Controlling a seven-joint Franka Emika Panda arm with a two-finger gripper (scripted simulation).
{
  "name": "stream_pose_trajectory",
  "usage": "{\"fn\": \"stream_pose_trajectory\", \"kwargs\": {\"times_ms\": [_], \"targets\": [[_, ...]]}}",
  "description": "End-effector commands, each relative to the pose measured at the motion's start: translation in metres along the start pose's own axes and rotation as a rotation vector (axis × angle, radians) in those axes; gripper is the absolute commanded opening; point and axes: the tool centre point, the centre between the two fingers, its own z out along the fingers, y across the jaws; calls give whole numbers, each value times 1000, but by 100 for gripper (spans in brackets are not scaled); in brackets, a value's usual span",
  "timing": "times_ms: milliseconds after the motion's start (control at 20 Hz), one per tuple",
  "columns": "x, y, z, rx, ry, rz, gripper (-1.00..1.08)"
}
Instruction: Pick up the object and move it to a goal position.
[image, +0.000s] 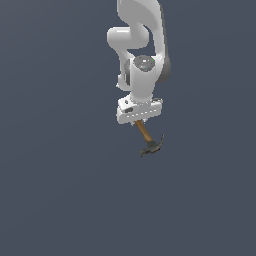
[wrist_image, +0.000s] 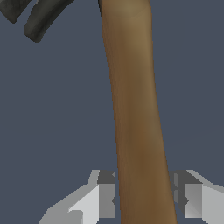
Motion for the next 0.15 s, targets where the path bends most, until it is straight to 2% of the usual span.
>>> {"fn": "stream_pose_trajectory", "kwargs": {"times_ms": [0, 100], "targets": [[-2, -3, -4, -1, 3, 1, -100], [-2, -4, -5, -1, 3, 1, -100]]}}
